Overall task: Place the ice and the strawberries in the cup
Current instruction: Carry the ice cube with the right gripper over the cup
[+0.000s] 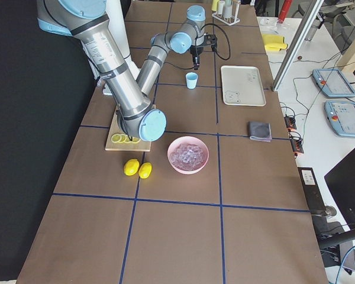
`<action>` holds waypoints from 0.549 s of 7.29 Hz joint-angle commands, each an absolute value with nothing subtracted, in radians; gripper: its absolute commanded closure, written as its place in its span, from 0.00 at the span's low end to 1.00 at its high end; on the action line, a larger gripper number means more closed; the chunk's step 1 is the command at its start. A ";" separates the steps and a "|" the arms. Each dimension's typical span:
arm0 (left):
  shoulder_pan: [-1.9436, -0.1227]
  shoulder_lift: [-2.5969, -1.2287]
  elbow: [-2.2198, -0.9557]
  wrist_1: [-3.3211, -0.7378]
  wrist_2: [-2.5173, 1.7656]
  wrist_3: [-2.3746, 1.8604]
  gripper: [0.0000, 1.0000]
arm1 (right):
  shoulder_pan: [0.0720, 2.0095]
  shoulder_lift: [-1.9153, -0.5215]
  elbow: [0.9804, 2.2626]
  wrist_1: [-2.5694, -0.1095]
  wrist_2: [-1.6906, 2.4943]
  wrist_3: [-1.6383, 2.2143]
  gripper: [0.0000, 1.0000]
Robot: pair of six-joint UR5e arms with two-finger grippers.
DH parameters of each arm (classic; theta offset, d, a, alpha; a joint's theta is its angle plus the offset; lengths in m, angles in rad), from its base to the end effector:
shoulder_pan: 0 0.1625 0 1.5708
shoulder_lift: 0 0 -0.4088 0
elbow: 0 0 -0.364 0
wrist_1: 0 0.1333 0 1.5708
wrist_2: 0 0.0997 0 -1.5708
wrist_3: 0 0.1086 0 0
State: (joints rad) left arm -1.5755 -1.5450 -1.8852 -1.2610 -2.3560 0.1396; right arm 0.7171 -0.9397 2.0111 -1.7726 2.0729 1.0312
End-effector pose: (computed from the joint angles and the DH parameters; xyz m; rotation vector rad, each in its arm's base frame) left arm -0.0586 -0.4362 0.5465 0.0366 0.7851 0.1196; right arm -0.3632 -0.4242 0.1582 0.1198 -0.9624 -0.0549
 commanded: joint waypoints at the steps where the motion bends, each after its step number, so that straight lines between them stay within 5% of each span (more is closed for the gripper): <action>1: -1.575 -1.545 -1.885 -1.261 -2.356 0.140 0.00 | 0.593 -0.797 1.860 -1.773 1.930 1.138 1.00; 4: -1.571 -1.545 -1.885 -1.262 -2.356 0.140 0.00 | 0.528 -0.671 1.647 -1.763 1.856 1.183 1.00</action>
State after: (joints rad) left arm -1.5731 -1.5447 -1.8853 -1.2619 -2.3562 0.1396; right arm 0.5501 -0.7198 1.7347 -1.7681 1.8793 1.1666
